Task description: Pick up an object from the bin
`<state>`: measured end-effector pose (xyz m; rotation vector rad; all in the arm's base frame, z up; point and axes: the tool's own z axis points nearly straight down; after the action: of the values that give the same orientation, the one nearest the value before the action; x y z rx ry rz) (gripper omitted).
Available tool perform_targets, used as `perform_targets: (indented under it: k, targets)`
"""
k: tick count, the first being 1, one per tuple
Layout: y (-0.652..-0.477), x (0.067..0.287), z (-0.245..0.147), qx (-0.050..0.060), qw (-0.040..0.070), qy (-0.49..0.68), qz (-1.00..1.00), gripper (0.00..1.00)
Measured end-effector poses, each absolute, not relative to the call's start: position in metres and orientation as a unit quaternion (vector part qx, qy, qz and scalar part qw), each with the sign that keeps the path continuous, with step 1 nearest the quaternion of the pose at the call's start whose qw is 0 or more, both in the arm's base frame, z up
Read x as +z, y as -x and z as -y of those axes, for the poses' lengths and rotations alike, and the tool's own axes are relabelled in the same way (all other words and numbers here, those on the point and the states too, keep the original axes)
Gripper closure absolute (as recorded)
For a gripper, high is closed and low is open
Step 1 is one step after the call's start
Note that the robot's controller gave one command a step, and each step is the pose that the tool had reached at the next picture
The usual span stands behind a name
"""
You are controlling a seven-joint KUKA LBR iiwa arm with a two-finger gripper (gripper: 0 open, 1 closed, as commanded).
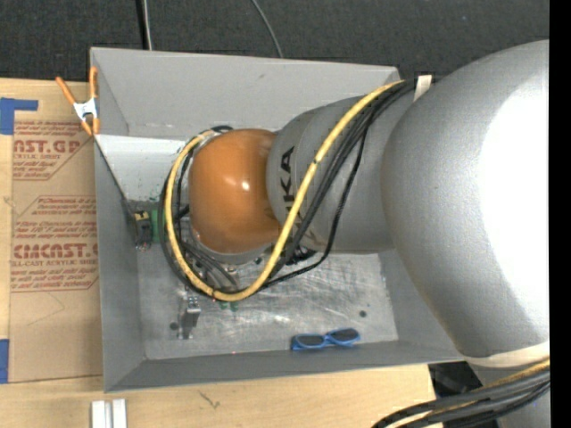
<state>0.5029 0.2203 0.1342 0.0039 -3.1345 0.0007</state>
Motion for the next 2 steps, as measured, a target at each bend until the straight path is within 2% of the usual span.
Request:
perform_targets:
  k: [1, 2]
  targets:
    - [-0.489, 0.103, -0.175, 0.001, 0.002, -0.115, 0.993, 0.00]
    - [-0.561, 0.112, -0.212, -0.002, -0.003, -0.056, 0.998, 0.00]
